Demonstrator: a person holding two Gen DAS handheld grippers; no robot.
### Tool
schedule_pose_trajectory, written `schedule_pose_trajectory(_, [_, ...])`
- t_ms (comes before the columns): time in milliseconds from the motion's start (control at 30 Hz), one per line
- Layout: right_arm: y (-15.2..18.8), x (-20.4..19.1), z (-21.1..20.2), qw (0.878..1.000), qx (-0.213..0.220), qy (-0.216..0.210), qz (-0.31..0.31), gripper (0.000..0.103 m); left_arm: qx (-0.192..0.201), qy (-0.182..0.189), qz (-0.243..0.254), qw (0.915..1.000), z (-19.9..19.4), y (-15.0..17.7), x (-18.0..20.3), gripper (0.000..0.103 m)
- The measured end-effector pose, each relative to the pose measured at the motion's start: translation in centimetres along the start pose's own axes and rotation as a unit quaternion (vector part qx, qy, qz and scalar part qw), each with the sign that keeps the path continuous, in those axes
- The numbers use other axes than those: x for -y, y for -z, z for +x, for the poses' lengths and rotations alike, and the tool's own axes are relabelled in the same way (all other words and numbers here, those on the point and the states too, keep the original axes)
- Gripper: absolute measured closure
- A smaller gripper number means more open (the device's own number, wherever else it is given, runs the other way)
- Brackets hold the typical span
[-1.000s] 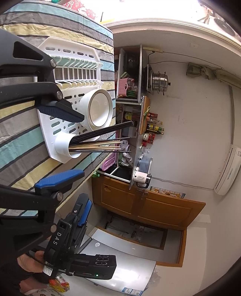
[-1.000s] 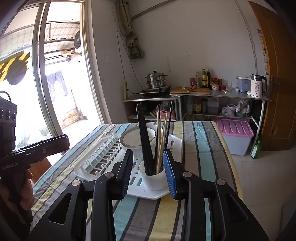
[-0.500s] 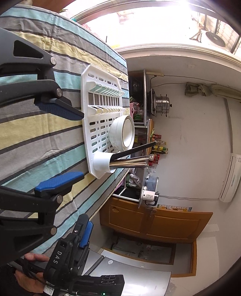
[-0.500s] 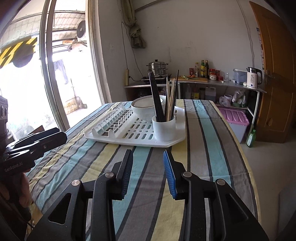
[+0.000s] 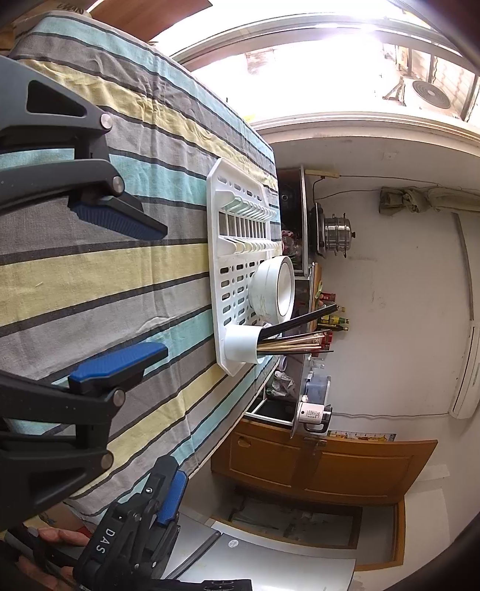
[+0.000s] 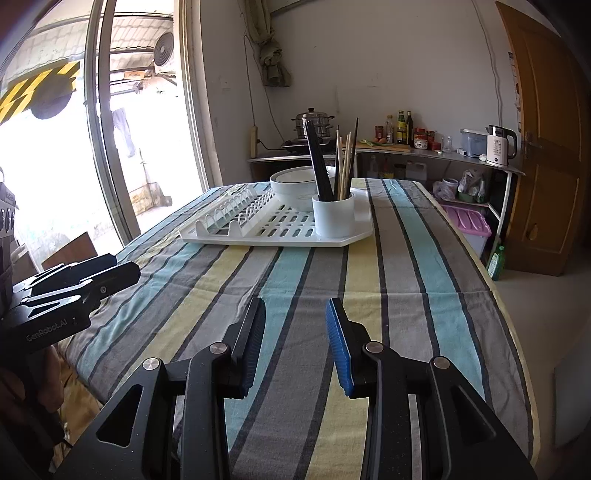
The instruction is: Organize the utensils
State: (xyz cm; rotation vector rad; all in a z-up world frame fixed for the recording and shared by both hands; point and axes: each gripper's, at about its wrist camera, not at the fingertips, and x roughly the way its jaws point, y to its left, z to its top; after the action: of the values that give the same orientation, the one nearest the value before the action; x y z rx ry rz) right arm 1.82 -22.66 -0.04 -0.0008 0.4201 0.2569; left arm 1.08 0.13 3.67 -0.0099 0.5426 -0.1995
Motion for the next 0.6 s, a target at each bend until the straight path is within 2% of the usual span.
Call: schedule_pose_trajectory(600, [0.3, -1.0, -0.5, 1.0, 0.009, 0.005, -0.016, 0.068, -0.005, 0.007, 0.015, 0.9999, 0.3, 0.9, 1.1, 0.046])
